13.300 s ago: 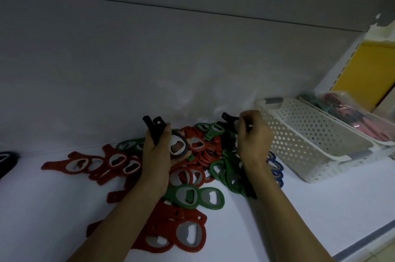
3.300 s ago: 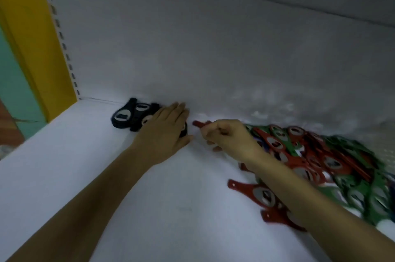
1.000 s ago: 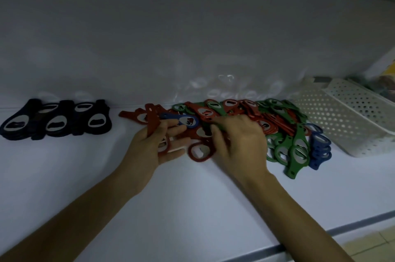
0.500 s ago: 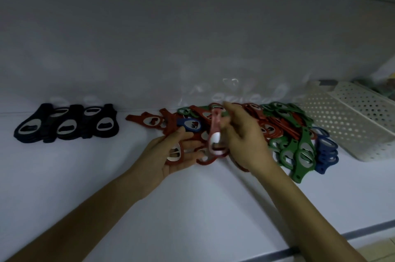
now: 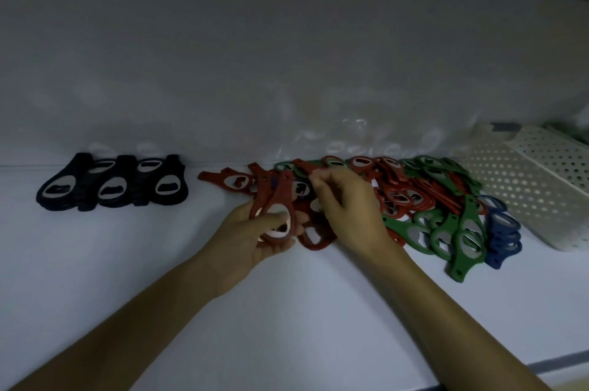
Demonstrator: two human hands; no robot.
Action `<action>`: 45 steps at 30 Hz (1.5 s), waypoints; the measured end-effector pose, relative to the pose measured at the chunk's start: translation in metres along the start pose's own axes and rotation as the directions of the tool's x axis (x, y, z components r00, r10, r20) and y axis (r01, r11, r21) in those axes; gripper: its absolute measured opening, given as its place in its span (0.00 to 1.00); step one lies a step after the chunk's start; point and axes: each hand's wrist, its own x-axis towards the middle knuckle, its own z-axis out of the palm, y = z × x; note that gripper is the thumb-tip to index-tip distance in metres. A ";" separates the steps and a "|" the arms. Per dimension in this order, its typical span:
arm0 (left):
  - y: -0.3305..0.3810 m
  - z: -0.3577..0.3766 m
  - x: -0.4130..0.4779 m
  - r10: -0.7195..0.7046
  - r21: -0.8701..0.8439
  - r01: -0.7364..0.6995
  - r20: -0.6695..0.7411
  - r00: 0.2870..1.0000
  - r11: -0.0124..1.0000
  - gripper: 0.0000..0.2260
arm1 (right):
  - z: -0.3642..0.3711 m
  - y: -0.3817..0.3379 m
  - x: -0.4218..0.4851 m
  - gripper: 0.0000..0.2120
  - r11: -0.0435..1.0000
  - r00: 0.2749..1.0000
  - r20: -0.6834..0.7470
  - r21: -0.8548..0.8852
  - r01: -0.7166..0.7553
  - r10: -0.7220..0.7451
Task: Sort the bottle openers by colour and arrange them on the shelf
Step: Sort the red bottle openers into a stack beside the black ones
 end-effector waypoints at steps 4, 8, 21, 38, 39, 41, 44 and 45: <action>0.006 -0.002 0.002 0.052 -0.067 -0.057 -0.075 0.996 0.996 0.10 | 0.003 0.013 -0.004 0.11 0.917 0.981 0.185 -0.378 0.129 -0.061; 0.011 0.000 0.003 0.002 -0.219 -0.025 -0.106 0.994 0.975 0.08 | 0.010 0.006 0.002 0.22 0.862 0.967 0.252 -0.485 0.150 -0.026; 0.007 -0.001 0.001 0.023 -0.253 -0.027 -0.019 1.000 0.967 0.17 | 0.000 -0.003 -0.004 0.07 0.852 0.942 -0.148 0.485 -0.196 0.301; 0.004 0.000 -0.001 0.019 -0.031 -0.016 0.084 0.996 0.999 0.14 | 0.004 -0.004 -0.012 0.10 0.919 0.987 -0.003 0.366 -0.149 0.161; 0.005 0.000 0.000 0.016 -0.047 -0.014 0.048 0.999 0.999 0.12 | 0.000 -0.001 -0.013 0.10 0.956 0.992 0.023 0.267 -0.126 0.124; 0.006 0.000 0.001 0.010 -0.085 -0.011 -0.006 1.000 0.996 0.10 | -0.008 0.007 -0.014 0.14 0.999 0.991 0.131 -0.024 -0.027 0.030; 0.009 0.002 0.001 -0.001 -0.138 -0.003 -0.026 1.000 0.990 0.13 | -0.017 0.012 -0.012 0.27 0.942 0.933 0.359 -0.307 0.138 -0.020; 0.009 0.002 0.001 -0.010 -0.158 0.006 -0.026 1.000 0.987 0.14 | -0.018 0.012 -0.011 0.26 0.939 0.920 0.392 -0.306 0.157 -0.026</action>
